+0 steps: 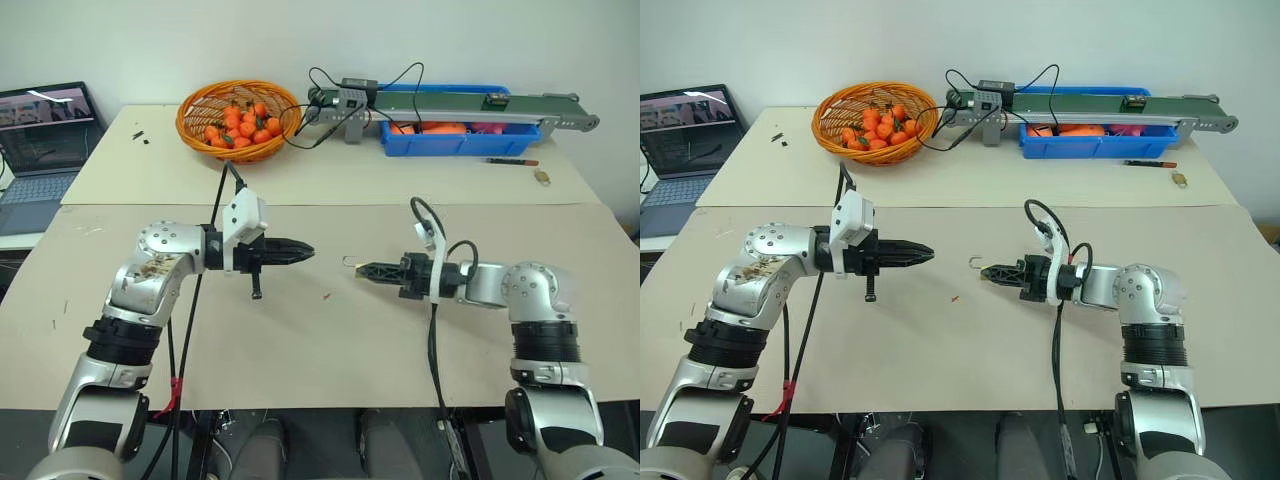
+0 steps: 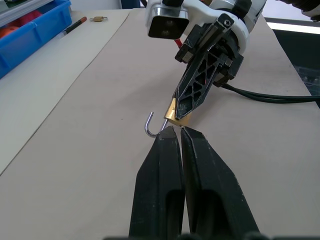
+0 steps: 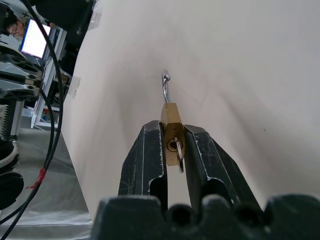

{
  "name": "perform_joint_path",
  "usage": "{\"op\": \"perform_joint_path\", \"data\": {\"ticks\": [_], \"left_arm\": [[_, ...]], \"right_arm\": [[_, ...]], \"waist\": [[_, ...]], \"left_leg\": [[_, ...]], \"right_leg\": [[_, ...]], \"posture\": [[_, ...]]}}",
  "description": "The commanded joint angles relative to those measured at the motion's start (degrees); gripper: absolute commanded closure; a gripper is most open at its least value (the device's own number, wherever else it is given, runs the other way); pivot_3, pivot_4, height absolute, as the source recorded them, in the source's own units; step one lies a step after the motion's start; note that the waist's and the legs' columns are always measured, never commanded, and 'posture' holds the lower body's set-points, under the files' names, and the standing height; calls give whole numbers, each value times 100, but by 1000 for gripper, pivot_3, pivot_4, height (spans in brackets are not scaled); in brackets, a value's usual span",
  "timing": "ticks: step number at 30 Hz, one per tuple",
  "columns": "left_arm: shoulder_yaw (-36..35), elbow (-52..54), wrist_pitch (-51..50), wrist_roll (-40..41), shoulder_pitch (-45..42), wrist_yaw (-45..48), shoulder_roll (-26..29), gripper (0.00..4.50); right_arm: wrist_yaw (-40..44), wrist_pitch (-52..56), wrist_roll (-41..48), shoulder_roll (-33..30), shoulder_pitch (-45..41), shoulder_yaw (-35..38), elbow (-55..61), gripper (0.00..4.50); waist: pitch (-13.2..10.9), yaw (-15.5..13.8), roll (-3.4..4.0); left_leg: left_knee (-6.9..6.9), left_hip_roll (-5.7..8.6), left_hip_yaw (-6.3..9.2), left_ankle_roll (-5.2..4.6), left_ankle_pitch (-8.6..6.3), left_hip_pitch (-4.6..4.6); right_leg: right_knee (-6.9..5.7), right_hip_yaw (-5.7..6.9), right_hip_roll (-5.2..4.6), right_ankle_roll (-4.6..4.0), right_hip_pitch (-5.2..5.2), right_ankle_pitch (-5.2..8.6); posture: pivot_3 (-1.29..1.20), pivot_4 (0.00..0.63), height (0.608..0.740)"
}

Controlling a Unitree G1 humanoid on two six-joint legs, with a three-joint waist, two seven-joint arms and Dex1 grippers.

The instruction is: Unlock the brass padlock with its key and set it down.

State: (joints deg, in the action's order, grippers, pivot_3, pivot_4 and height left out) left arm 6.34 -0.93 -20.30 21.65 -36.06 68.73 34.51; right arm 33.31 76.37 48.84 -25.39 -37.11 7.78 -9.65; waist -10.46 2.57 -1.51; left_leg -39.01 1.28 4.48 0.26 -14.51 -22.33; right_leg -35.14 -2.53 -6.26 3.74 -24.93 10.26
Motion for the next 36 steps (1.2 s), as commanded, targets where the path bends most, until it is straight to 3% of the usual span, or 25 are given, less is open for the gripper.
{"op": "perform_joint_path", "data": {"ticks": [1, 14, 16, 19, 26, 36], "left_arm": [[-94, 188, -40, 89, -130, -65, -31, 4276], [-36, 367, -155, 99, -63, -201, -178, 4276], [-33, 361, -161, 98, -72, -217, -196, 4500], [-30, 312, -154, 88, -101, -229, -237, 4500], [-20, 250, -159, 84, -150, -267, -345, 4500], [-28, 229, -222, 121, -194, -276, -430, 4500]], "right_arm": [[271, -257, -190, -21, -208, -180, -124, 4386], [945, -680, -1017, -149, -334, -1171, -319, 4386], [1012, -701, -1074, -170, -325, -1194, -310, 3377], [1111, -748, -1181, -237, -282, -1228, -295, 2576], [1292, -870, -1405, -456, -186, -1225, -328, 111], [1480, -940, -1462, -752, -34, -1173, -180, 44]], "waist": [[0, -1, 0], [0, -4, 0], [0, -5, 0], [0, -4, 0], [0, -13, 0], [0, -35, 0]], "left_leg": [[0, 0, 0, 0, 0, 0], [-1, 0, 0, 0, 0, 2], [-1, 0, 1, 0, 0, 2], [-1, 0, 1, 0, 0, 1], [-3, 0, 1, 1, 0, 17], [-3, 1, 4, 0, 0, 51]], "right_leg": [[-1, 0, 0, 0, 0, 0], [-2, 0, 0, 0, 0, 0], [-2, 0, 0, 0, 0, 0], [-1, 0, 0, 0, 0, 0], [-1, 1, 0, 0, 18, 0], [11, 5, 0, 6, 62, 2]], "posture": [[0, 150, 717], [0, 150, 717], [0, 150, 717], [0, 150, 717], [0, 150, 717], [0, 150, 717]]}}
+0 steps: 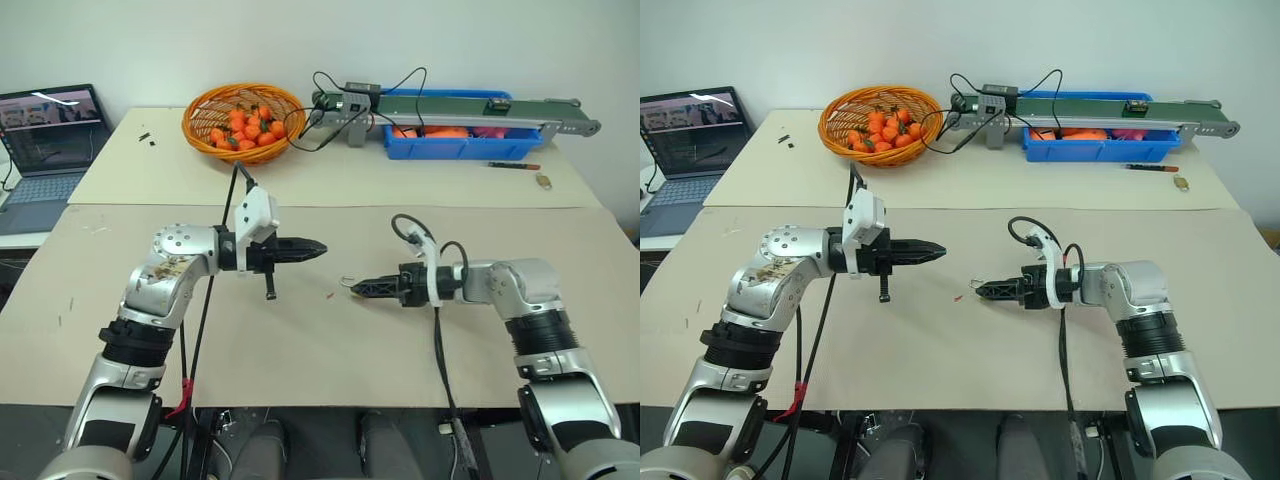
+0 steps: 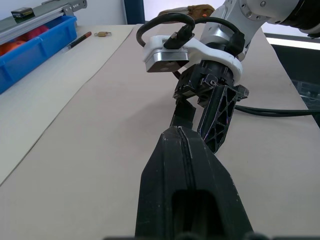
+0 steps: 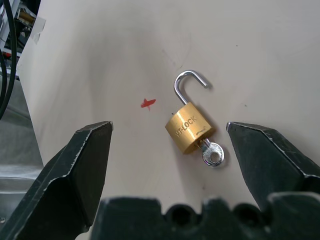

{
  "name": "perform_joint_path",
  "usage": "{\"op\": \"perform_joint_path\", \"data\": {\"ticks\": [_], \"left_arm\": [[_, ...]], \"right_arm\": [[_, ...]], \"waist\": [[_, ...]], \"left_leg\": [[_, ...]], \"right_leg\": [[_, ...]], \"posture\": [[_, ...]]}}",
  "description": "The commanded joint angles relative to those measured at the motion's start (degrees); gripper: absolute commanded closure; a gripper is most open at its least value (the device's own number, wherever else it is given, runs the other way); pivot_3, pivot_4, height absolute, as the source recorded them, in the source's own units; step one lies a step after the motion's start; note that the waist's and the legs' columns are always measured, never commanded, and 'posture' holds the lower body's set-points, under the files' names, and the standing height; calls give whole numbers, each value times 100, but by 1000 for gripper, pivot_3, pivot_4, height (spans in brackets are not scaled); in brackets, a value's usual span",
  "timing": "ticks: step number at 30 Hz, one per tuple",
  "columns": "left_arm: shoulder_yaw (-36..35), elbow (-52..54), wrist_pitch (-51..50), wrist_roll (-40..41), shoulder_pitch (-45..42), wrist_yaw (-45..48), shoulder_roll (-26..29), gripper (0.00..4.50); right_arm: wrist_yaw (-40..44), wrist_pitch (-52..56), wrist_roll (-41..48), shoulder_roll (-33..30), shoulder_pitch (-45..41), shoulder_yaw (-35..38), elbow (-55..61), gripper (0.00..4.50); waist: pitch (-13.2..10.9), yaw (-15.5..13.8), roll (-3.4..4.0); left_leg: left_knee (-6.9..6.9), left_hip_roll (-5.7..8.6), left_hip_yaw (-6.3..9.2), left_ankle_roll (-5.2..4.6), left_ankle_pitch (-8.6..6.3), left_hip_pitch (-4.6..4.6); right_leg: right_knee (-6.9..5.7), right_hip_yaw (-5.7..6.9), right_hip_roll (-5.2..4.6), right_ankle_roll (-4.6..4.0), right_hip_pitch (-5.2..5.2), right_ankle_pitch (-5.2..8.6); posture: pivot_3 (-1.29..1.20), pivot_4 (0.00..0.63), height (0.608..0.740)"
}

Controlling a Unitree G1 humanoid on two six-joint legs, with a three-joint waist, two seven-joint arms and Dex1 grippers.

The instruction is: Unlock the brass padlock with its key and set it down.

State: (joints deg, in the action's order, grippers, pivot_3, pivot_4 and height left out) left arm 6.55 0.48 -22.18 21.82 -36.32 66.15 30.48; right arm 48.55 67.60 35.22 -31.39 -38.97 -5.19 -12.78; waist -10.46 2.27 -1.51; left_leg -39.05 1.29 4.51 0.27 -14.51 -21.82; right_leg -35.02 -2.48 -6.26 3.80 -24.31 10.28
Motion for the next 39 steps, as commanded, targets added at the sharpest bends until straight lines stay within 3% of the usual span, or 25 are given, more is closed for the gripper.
{"op": "perform_joint_path", "data": {"ticks": [1, 7, 11, 15, 20, 23, 28, 39], "left_arm": [[-39, 93, -28, 92, -166, -10, -28, 4500], [-14, 115, -38, 85, -134, 27, 0, 4500], [55, 2, -333, -19, -149, -101, 84, 4500], [101, -51, -279, -103, -131, -84, 130, 4500], [161, -45, -296, -197, -29, 10, 260, 4500], [121, -53, -185, -186, 40, 69, 360, 4500], [-51, -105, -250, -149, 104, 105, 632, 4500], [-520, 352, -553, 75, 253, -269, 800, 4500]], "right_arm": [[-50, -80, -109, -183, 211, 144, 195, 44], [-13, -787, -520, -650, 631, -7, 706, 44], [139, -2162, -1349, -1448, 1219, -382, 1686, 44], [223, -3448, -1916, -1924, 1785, -274, 2345, 44], [368, -3656, -1762, -2145, 2142, 259, 3002, 44], [298, -3242, -1173, -2121, 2200, 1024, 3574, 44], [-10, -2807, -844, -1987, 2366, 1602, 4011, 44], [-384, -2497, -256, -1654, 2372, 2003, 4143, 44]], "waist": [[0, -10, 0], [0, -60, 0], [0, -104, 0], [-1, -103, -2], [-2, -17, -3], [-3, -4, -1], [-5, -51, -4], [-5, -90, -4]], "left_leg": [[0, 0, 0, 0, 0, -1], [-1, 1, 2, 0, 0, -4], [-2, 1, 2, 0, 0, -4], [-2, 1, -1, 1, 0, -8], [-1, -2, -3, 1, 0, -8], [0, -2, -3, 0, 0, -7], [0, -3, 0, 0, -1, -9], [0, -4, -1, 0, -1, -10]], "right_leg": [[0, 0, 0, 0, 0, 0], [3, 2, 0, 1, 2, 1], [3, 3, -1, 16, 1, 10], [4, 3, -1, 44, -4, 27], [2, 0, 0, 41, -6, 26], [3, -2, 0, 42, -6, 26], [5, 2, 0, 37, -4, 24], [5, 2, 0, 35, -5, 23]], "posture": [[0, 150, 717], [0, 150, 717], [0, 150, 717], [0, 150, 717], [0, 150, 717], [0, 150, 717], [0, 150, 717], [0, 150, 717]]}}
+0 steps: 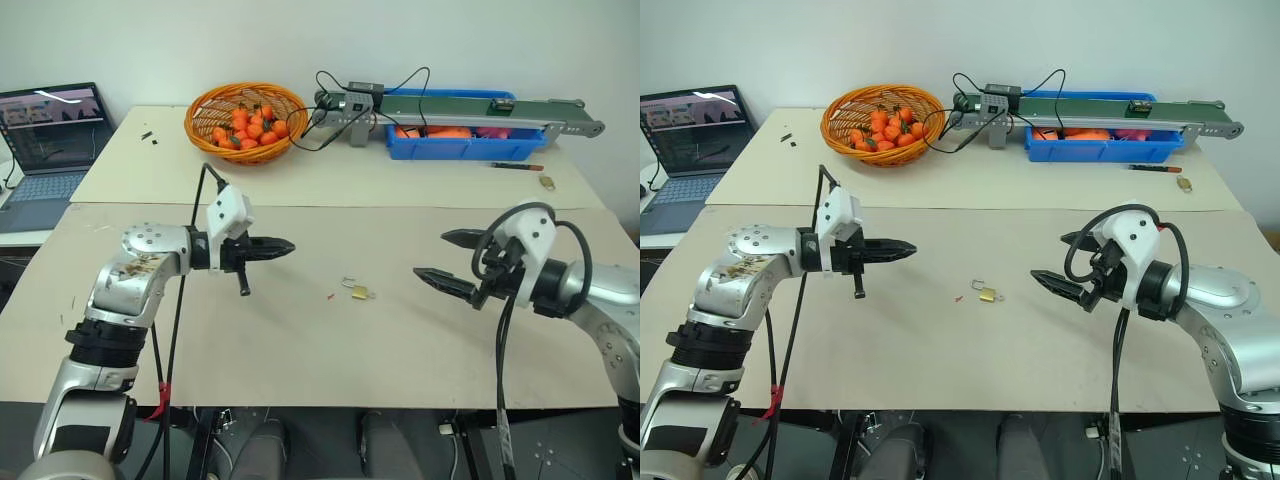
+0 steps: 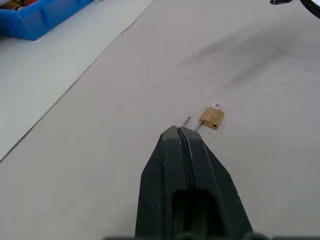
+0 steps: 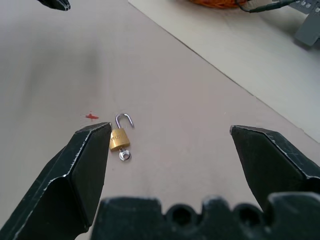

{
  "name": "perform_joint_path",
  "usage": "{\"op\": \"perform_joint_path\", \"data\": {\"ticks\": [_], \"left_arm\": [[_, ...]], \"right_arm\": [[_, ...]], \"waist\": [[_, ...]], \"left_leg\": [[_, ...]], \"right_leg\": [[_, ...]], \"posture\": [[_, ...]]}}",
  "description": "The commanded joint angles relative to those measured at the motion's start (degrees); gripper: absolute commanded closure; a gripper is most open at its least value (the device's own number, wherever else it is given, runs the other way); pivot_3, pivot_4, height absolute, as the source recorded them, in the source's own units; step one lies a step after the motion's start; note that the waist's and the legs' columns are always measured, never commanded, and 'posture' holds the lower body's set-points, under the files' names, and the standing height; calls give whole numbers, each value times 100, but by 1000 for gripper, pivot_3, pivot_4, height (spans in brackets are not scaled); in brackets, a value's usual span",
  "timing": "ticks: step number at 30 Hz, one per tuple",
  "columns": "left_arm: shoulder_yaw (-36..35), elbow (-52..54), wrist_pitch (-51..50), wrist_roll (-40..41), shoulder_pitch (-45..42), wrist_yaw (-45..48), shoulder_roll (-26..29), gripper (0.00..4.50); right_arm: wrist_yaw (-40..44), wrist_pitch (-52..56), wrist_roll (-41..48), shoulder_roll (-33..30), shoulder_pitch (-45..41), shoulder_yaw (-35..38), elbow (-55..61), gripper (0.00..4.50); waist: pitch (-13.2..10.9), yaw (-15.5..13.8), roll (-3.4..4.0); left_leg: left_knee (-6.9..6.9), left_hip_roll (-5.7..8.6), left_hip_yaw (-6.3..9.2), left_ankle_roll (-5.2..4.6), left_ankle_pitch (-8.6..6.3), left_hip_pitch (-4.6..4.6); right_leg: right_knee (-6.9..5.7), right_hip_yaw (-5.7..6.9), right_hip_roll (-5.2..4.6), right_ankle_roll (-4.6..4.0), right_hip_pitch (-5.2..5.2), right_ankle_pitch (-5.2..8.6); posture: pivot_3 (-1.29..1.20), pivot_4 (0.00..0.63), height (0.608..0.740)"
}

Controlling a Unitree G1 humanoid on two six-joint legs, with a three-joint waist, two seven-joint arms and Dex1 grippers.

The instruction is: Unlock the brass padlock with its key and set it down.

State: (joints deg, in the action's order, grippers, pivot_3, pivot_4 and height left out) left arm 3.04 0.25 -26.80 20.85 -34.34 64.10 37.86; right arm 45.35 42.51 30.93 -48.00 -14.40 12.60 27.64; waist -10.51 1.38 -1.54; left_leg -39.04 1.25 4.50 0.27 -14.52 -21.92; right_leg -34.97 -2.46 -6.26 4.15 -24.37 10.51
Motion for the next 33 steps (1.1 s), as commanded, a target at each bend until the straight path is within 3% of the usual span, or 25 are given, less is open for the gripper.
{"op": "perform_joint_path", "data": {"ticks": [1, 8, 12, 20, 22, 33], "left_arm": [[-178, 459, -126, 190, 108, -98, 57, 4500], [-279, 762, -476, 477, 251, -294, -8, 4500], [-276, 770, -528, 546, 255, -299, 46, 3466], [-246, 874, -708, 720, 331, -163, 170, 544], [-204, 855, -597, 640, 339, -133, 209, 34], [4, 590, -34, 171, 312, 4, 379, 34]], "right_arm": [[-65, -8, 160, 8, -118, 186, 42, 44], [-95, -105, 108, 32, -233, -48, -163, 44], [-91, -156, 51, 27, -275, -115, -266, 0], [-18, -173, 73, -40, -264, -100, -231, 0], [7, -186, 90, -53, -233, -65, -211, 0], [11, -253, 46, -38, -190, -102, -230, 0]], "waist": [[0, -10, 0], [0, -27, 0], [0, -27, 0], [0, -29, 0], [0, -29, 0], [0, -32, 0]], "left_leg": [[0, 0, 0, 0, 0, 0], [0, 0, 0, 0, 0, 2], [0, 0, -1, 0, 0, 1], [0, 0, -1, 0, 0, 1], [0, 0, -1, 0, 0, 1], [0, 0, -1, 0, 0, 1]], "right_leg": [[0, 0, 0, 0, 0, 0], [-2, 0, 0, -1, 0, 0], [0, 0, 0, -2, 0, -1], [0, 0, 0, -3, 0, -2], [-1, 0, 0, -3, 0, -2], [-1, 0, 0, -3, 0, -1]], "posture": [[0, 150, 717], [0, 150, 717], [0, 150, 717], [0, 150, 717], [0, 150, 717], [0, 150, 717]]}}
